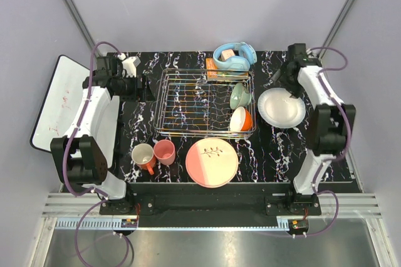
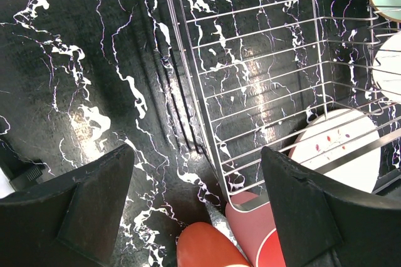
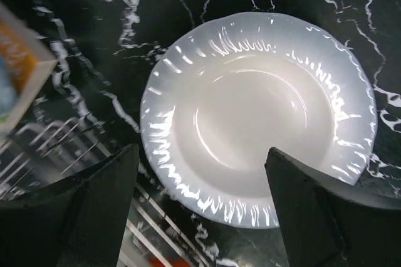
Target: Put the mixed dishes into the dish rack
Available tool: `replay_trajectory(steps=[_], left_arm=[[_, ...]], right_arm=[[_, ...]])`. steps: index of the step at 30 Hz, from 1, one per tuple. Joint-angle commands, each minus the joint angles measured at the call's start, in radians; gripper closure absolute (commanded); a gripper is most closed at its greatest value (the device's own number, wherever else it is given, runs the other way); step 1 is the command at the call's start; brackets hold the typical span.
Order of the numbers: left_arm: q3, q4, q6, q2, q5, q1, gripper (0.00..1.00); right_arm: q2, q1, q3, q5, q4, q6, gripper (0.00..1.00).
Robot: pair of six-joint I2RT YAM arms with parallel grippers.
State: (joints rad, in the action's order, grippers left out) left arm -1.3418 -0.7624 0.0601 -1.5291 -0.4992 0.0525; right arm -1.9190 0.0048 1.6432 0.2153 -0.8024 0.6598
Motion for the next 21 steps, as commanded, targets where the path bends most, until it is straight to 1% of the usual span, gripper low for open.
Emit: replay_trajectory(steps=[1,2,5,6,8,10,14,18,21], left_arm=[[-0.040,0.017,0.010,0.000,0.005,0.004,0.14],[-0.040,0.018,0.015,0.000,0.008,0.004,0.14],[-0.036,0.018,0.020,-0.002,0.010,0.003,0.14],[-0.036,0.018,0.020,-0.003,0.008,0.004,0.14],[-0.037,0.018,0.018,-0.011,0.007,0.004,0.14],[-0.039,0.018,0.017,-0.017,-0.002,0.004,0.14],[-0.042,0.018,0.012,-0.025,-0.009,0.004,0.14],[-0.043,0.023,0.015,-0.025,-0.010,0.006,0.14],[-0.043,0.023,0.014,-0.028,-0.015,0.004,0.14]], right_arm=[[0.254,-0.060,-0.123,-0.036,0.011,-0.029,0.10],[0.276,-0.074,-0.163,-0.040,0.012,-0.016,0.09],[0.350,-0.143,-0.351,-0.062,0.019,0.001,0.08],[0.383,-0.184,-0.387,-0.091,0.029,0.001,0.08],[0.408,-0.224,-0.462,-0.125,0.061,-0.003,0.07],[0.426,-0.267,-0.491,-0.163,0.080,-0.015,0.05],[0.425,-0.296,-0.528,-0.212,0.104,-0.025,0.03],[0.385,-0.307,-0.543,-0.309,0.144,-0.022,0.02],[0.332,-0.313,-0.560,-0.332,0.181,-0.005,0.02]])
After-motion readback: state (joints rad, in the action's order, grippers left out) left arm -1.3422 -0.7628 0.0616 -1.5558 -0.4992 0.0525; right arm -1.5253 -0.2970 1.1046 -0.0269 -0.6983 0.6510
